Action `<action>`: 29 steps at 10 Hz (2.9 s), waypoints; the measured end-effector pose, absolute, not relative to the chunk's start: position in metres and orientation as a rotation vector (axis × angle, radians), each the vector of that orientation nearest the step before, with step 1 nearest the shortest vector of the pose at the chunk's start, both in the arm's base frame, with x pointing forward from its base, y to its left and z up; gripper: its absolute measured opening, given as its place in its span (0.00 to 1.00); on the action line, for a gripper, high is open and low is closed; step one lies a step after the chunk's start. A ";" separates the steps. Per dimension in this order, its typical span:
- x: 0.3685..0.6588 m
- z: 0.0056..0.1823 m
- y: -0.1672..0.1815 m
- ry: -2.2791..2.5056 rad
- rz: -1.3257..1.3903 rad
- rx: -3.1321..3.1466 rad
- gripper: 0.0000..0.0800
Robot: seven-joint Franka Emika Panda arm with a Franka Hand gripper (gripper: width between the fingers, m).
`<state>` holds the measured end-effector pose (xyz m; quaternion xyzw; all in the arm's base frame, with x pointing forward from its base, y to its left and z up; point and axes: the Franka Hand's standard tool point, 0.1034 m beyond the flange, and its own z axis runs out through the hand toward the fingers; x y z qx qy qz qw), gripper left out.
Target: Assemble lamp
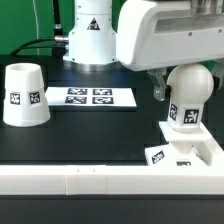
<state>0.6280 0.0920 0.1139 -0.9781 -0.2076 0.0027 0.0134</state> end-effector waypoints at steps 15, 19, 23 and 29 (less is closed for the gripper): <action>0.628 0.114 0.101 -2.334 0.098 -2.214 0.87; 0.628 0.114 0.099 -2.346 0.099 -2.200 0.72; 0.629 0.114 0.094 -2.038 0.069 -2.478 0.72; 0.628 0.112 0.087 -1.084 0.168 -2.958 0.72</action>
Offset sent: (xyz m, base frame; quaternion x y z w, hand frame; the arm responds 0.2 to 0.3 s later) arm 0.0002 0.0118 0.0028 -0.0091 -0.0078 -0.2869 0.9579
